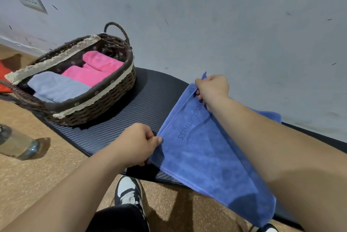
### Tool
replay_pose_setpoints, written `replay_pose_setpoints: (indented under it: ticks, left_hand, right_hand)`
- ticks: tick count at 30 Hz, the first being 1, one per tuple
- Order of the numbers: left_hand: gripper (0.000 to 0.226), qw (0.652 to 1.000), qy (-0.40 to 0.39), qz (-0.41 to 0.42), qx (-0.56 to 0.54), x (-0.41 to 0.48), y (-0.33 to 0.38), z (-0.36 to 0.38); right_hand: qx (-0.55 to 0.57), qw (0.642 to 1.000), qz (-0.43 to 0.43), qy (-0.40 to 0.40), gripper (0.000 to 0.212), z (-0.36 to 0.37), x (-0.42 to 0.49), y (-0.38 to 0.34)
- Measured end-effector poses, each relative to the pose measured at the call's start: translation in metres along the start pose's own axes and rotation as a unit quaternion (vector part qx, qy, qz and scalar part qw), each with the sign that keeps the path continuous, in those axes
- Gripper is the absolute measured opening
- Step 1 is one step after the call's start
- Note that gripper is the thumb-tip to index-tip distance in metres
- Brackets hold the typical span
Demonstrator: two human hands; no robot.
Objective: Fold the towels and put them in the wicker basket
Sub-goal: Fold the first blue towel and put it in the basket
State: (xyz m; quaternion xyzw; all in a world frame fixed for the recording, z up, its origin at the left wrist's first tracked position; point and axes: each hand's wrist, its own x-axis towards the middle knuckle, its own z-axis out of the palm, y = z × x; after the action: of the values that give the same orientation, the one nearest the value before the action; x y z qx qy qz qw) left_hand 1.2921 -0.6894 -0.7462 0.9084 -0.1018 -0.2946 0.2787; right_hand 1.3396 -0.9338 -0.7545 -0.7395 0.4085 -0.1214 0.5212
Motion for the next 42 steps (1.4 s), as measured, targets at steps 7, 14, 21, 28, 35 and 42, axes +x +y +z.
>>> replay_pose_setpoints:
  ticks: [7, 14, 21, 28, 35, 42]
  left_hand:
    - [0.03, 1.0, 0.011, -0.012, -0.016, 0.005, -0.004, -0.003]
    - [0.036, 0.992, 0.062, 0.008, 0.105, 0.01, -0.008, -0.007]
    - [0.044, 0.989, 0.066, -0.003, 0.134, 0.009, -0.006, -0.003]
    - [0.04, 0.983, 0.097, 0.039, 0.15, 0.008, 0.008, 0.007]
    - [0.025, 0.972, 0.138, 0.1, 0.161, 0.015, 0.034, 0.03]
    - [0.027, 0.973, 0.144, 0.112, 0.14, 0.027, 0.021, 0.03]
  right_hand:
    - [0.014, 0.998, -0.014, -0.06, 0.023, 0.014, -0.005, -0.007]
    - [-0.181, 0.957, -0.219, -0.053, 0.019, -0.023, -0.013, 0.027]
    - [-0.495, 0.823, -0.168, -0.223, 0.08, -0.07, -0.048, 0.081]
    - [-0.564, 0.795, -0.04, -0.221, 0.088, -0.105, -0.095, 0.086]
    - [-0.597, 0.78, -0.147, -0.118, 0.055, -0.134, -0.085, 0.063]
    - [-0.512, 0.795, -0.258, -0.199, 0.035, -0.109, 0.009, 0.033]
